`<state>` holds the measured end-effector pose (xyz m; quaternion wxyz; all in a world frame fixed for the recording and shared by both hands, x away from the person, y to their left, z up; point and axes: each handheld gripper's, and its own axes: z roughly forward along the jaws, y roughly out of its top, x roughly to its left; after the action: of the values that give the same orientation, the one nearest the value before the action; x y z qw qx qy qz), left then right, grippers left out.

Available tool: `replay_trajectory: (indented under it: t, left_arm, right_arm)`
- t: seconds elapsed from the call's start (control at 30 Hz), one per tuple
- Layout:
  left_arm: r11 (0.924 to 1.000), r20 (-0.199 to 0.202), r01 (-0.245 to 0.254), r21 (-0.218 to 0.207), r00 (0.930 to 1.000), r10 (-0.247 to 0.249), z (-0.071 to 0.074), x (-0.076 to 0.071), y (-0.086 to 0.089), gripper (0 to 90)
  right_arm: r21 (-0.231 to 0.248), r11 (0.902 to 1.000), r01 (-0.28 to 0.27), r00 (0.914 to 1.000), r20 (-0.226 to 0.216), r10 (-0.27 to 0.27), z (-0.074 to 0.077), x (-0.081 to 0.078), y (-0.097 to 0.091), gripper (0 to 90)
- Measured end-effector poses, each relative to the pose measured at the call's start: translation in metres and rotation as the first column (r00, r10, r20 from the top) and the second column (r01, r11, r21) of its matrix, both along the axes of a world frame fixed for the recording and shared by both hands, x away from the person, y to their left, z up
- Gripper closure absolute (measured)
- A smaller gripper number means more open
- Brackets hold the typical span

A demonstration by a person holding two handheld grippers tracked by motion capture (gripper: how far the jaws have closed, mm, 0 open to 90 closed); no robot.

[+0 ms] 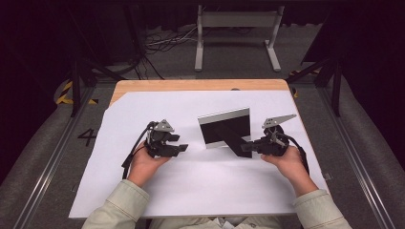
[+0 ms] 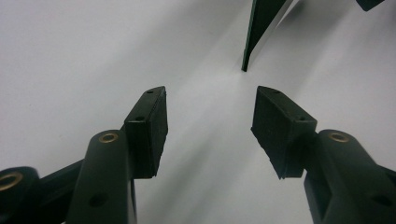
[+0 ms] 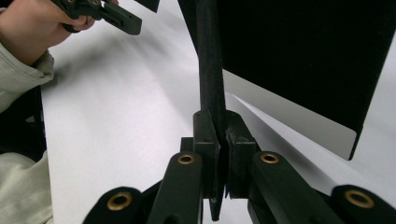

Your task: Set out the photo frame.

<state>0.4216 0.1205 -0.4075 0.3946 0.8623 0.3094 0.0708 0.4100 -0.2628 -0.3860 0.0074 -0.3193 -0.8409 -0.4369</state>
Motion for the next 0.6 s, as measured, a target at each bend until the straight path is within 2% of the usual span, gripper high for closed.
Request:
replay_trajectory:
  t: [0.3, 0.6]
  left_arm:
    - [1.0000, -0.001, -0.001, -0.002, 1.0000, 0.001, 0.000, 0.000, 0.000, 45.8]
    - [1.0000, -0.001, -0.002, -0.001, 1.0000, 0.002, 0.000, -0.001, -0.001, 45.7]
  right_arm:
    - [-0.063, 0.9979, -0.015, 0.9997, 0.019, 0.017, -0.001, -0.009, 0.003, 85.1]
    - [-0.134, 0.9910, 0.001, 1.0000, 0.009, 0.000, -0.009, -0.013, 0.002, 82.7]
